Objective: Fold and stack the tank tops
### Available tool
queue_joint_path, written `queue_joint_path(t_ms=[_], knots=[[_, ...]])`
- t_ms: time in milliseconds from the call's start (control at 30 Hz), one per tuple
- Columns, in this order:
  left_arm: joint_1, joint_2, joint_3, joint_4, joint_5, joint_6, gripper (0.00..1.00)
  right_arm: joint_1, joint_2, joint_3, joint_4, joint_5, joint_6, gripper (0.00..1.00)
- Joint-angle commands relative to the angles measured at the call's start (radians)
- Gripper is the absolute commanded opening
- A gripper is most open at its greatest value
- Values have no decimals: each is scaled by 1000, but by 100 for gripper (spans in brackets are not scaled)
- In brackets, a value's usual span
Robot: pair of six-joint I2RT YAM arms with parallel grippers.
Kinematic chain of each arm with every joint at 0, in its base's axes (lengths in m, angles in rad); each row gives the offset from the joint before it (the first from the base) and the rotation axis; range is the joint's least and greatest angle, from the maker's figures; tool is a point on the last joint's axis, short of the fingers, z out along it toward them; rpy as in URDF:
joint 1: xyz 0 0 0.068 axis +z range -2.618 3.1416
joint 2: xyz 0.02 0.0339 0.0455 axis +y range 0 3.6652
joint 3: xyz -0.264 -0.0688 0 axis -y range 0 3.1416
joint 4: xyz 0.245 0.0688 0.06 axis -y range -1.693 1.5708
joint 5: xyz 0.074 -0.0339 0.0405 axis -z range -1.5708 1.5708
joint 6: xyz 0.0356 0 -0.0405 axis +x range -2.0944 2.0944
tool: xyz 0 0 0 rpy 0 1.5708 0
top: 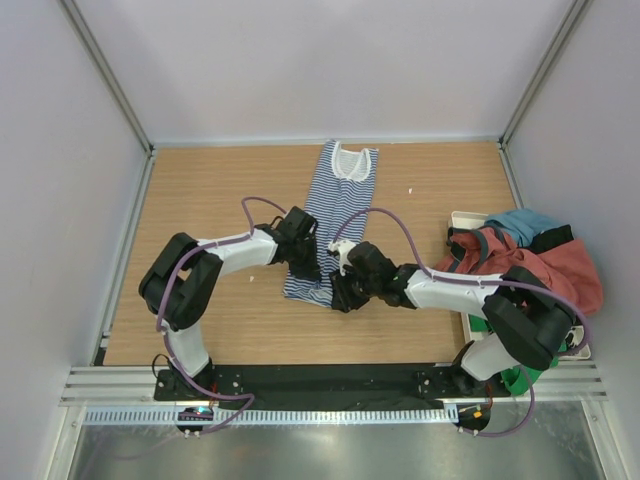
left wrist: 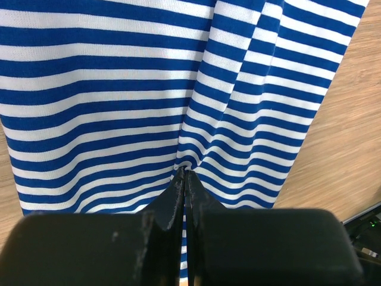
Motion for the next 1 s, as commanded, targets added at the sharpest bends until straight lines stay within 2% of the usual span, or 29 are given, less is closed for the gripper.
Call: queue_joint_path(t_ms=[0, 133, 233, 267, 333, 367, 467, 567, 600, 733, 867, 967], knots=[[5, 5, 21, -53, -41, 30, 0, 12, 4, 31, 7, -10, -27, 35], [5, 5, 28, -57, -43, 33, 0, 12, -24, 1, 30, -20, -13, 31], [5, 5, 32, -63, -44, 36, 0, 12, -31, -4, 29, -10, -7, 20], [7, 5, 32, -63, -46, 36, 0, 12, -33, -4, 29, -1, -1, 12], [7, 2, 32, -68, -49, 38, 0, 12, -33, -5, 27, 6, 4, 3], [8, -1, 32, -69, -52, 38, 0, 11, -35, -8, 26, 13, 10, 1], [10, -9, 28, -69, -55, 36, 0, 12, -53, -21, 7, 87, 46, 1], [13, -15, 21, -71, -67, 30, 0, 12, -111, -56, -10, 191, 126, 1], [13, -19, 13, -68, -73, 27, 0, 12, -126, -76, -26, 267, 157, 1], [14, -27, -1, -49, -76, 7, 0, 15, -174, -111, -74, 383, 276, 1], [14, -22, 1, -43, -76, 0, 0, 84, -150, -102, -96, 444, 251, 1], [14, -18, 1, -45, -82, -2, 0, 188, -127, -73, -111, 509, 214, 5]])
